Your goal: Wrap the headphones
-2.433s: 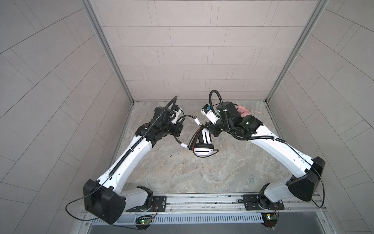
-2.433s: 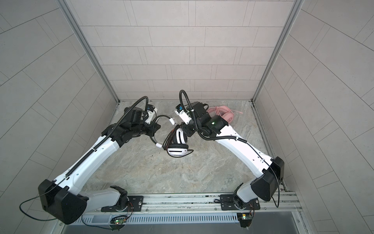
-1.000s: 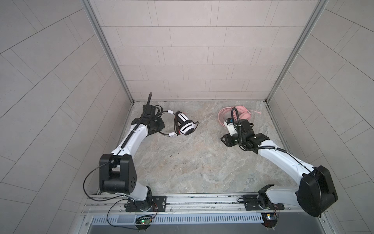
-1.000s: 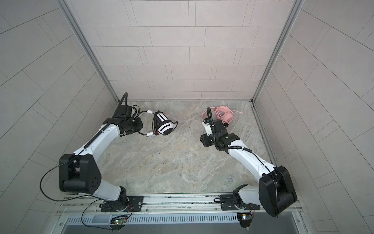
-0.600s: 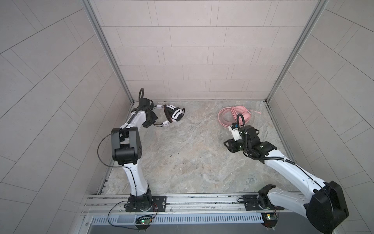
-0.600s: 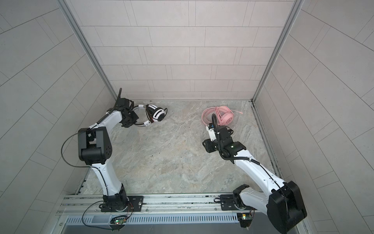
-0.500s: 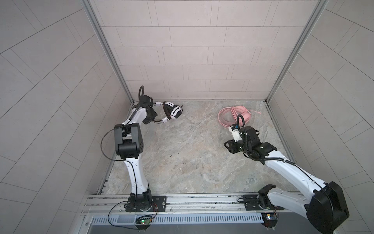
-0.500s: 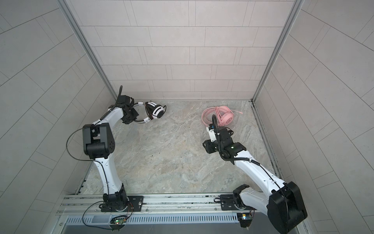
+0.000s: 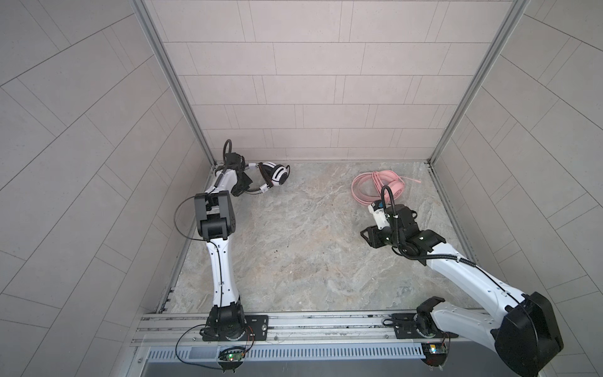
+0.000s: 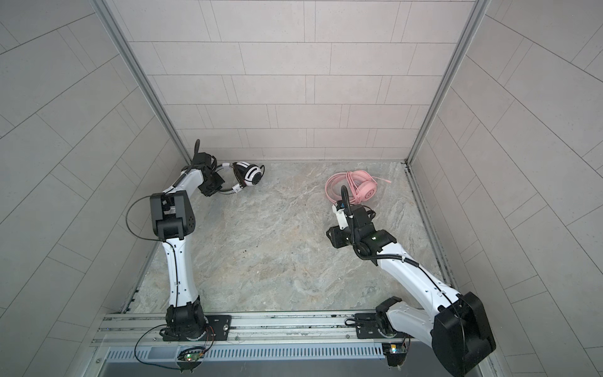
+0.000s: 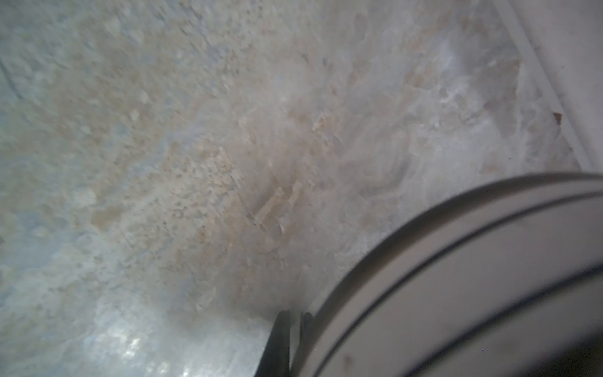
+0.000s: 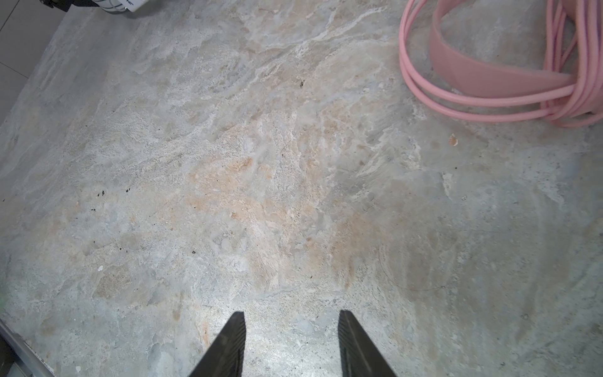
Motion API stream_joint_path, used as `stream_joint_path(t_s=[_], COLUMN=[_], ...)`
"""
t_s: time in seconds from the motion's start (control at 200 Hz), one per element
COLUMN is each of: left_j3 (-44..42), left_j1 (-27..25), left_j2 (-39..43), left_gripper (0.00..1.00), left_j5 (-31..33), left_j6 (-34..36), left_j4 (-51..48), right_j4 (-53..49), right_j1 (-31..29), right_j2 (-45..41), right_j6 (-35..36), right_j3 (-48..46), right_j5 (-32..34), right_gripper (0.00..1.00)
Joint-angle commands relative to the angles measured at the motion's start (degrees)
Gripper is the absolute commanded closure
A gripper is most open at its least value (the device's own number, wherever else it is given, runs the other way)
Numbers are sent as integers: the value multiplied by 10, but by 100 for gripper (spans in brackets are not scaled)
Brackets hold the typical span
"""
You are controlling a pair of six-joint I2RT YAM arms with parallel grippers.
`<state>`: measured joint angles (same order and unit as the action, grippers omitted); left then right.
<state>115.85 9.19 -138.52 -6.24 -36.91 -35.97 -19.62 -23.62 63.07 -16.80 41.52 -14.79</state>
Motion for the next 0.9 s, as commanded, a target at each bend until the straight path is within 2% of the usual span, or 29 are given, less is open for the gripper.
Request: stream_joint_path(t_s=[0.0,0.095,0.145,0.415,0.49,0.646,0.896], left_j3=[-4,-33,-47,-151,-196,-322,-489], left_j1=[10,12,12,11,11,10,2], left_j2=[19,39,53,171,221,337,517], left_gripper=[81,75,67,56,55,55,54], left_j5=[-33,-28,-22,18,35,29,78], left_j6=[-5,4,10,29,29,26,24], left_j4=[-5,1,0,-2,-1,57,157], right_j4=[8,13,17,16,12,14,16], right_j1=[-3,-3,-3,-2,0,11,39], right_j2=[6,17,22,22,24,29,41], right_j6=[-6,-5,-5,4,17,28,79], right_j3=[-5,3,8,37,47,69,114], right_j5=[11,10,8,41,59,124,226], right_gripper=[52,53,53,53,53,53,52])
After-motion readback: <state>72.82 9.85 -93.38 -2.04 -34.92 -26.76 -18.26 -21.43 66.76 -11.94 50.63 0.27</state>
